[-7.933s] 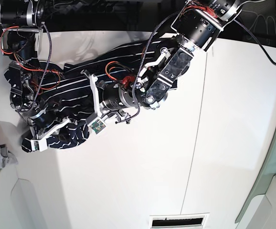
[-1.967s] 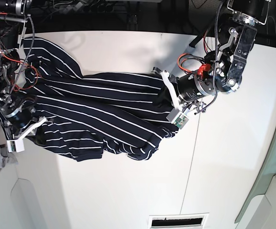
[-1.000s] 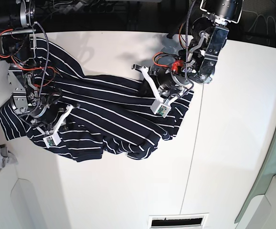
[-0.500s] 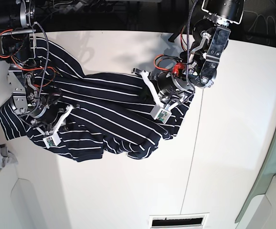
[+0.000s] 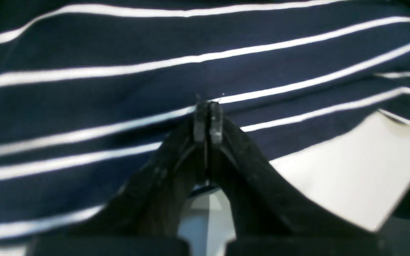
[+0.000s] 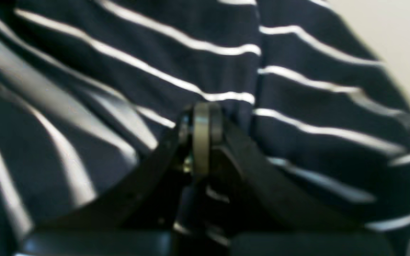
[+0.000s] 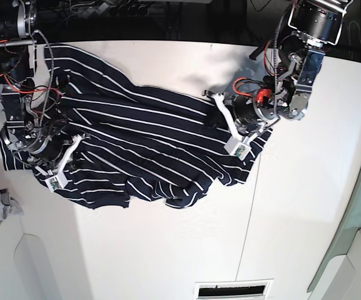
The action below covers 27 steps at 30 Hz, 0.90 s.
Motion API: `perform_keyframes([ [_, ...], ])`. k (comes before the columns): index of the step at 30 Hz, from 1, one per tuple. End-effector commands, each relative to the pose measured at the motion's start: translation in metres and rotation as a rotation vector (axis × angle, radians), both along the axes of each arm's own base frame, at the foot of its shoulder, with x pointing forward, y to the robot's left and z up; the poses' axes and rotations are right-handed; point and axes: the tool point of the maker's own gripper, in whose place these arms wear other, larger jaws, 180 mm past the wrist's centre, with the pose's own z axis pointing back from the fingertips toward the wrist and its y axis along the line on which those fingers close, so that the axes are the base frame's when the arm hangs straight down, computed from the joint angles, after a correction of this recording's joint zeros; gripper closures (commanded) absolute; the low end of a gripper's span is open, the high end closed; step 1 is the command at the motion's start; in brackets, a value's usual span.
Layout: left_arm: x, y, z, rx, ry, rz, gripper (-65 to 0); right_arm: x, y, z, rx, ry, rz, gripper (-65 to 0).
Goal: Layout the t-shirt on the table in an organized manner, then fold the t-shirt properly
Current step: 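Stretch the shirt flat by pulling the grippers apart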
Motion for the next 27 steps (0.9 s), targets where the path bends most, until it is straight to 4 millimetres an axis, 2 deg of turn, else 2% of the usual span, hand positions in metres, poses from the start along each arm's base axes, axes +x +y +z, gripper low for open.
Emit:
perform_keyframes([
  [1, -0.003, 0.038, -0.012, 0.16, 0.046, 0.013, 0.0, 0.003, -0.02, 0.006, -0.028, -0.003, -0.021, 0.0],
  [6, 0.026, 0.084, 0.009, 0.253, -0.018, 0.023, 0.0, -0.011, -0.036, 0.003, 0.017, 0.013, -0.072, 0.0],
  [11, 0.056, 0.118, 0.036, 0.323, -0.09, 0.034, 0.0, -0.033, -0.033, -0.012, 0.055, 0.052, -0.09, 0.0],
  [17, 0.089, 0.132, 0.068, 0.35, -0.169, 0.014, 0.0, -0.064, -0.026, -0.027, 0.116, 0.092, -0.116, 0.0],
  [20, 0.096, 0.134, 0.076, 0.355, -0.186, 0.018, 0.0, -0.079, -0.024, -0.026, 0.13, 0.083, -0.117, 0.0],
  [24, 0.096, 0.132, 0.076, 0.344, -0.185, 0.021, 0.0, -0.075, -0.023, -0.001, 0.164, -0.001, -0.134, 0.0],
  [27, 0.093, 0.124, 0.076, 0.282, -0.165, 0.028, 0.0, -0.057, -0.03, 0.025, 0.186, -0.087, -0.168, 0.0],
])
